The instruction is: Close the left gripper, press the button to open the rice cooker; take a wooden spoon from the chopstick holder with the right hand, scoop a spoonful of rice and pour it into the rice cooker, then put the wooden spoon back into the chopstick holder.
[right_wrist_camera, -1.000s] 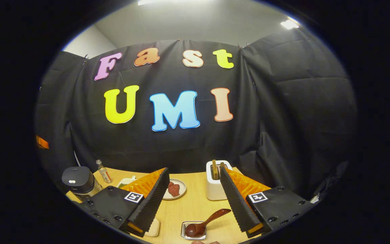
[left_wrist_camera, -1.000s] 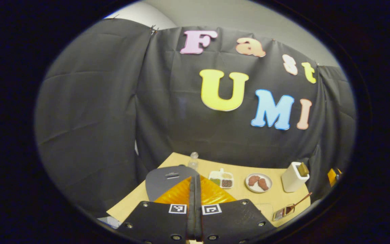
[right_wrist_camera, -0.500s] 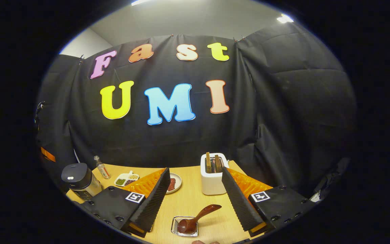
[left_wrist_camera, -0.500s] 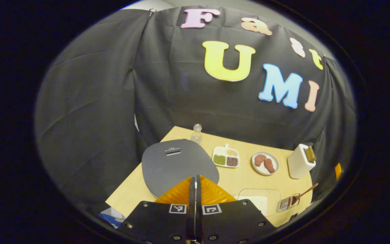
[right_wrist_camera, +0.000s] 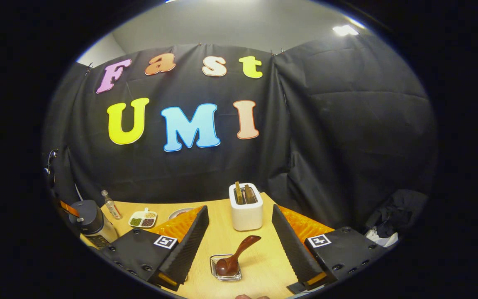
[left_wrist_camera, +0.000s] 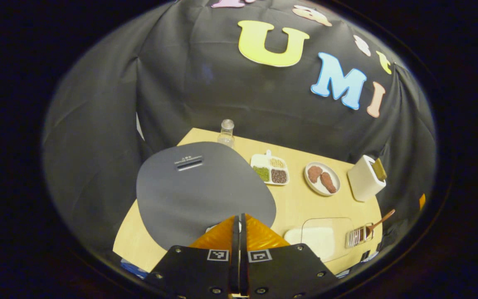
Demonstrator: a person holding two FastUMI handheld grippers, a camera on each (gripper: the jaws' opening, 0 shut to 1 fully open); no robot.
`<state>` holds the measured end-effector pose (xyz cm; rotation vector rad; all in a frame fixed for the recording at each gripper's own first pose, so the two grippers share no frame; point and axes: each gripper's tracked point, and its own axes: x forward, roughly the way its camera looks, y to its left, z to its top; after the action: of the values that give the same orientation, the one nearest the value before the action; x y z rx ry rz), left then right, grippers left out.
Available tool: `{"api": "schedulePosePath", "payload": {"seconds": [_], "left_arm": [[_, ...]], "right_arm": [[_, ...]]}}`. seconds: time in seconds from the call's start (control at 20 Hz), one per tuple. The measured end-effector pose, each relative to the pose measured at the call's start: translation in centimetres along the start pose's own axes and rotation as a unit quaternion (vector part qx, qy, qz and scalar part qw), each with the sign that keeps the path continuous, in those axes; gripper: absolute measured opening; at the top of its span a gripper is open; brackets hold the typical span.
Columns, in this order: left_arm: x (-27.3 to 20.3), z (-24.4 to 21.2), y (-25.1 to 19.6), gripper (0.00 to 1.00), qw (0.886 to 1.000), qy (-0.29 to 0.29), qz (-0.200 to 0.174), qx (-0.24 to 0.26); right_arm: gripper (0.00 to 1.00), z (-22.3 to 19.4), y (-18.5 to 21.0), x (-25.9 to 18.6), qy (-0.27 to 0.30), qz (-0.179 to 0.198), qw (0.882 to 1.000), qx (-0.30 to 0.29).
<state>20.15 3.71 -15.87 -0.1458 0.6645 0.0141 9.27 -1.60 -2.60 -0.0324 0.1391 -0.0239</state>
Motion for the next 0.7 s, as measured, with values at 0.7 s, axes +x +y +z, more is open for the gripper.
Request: {"api": "schedulePosePath", "payload": {"seconds": [0.7], "left_arm": [[0.7, -2.2, 0.2, 0.03, 0.997, -0.01, -0.08, -0.018]], "right_arm": [[0.97, -2.2, 3.6, -9.8, 0.016, -0.039, 0.998, -0.04]]}}
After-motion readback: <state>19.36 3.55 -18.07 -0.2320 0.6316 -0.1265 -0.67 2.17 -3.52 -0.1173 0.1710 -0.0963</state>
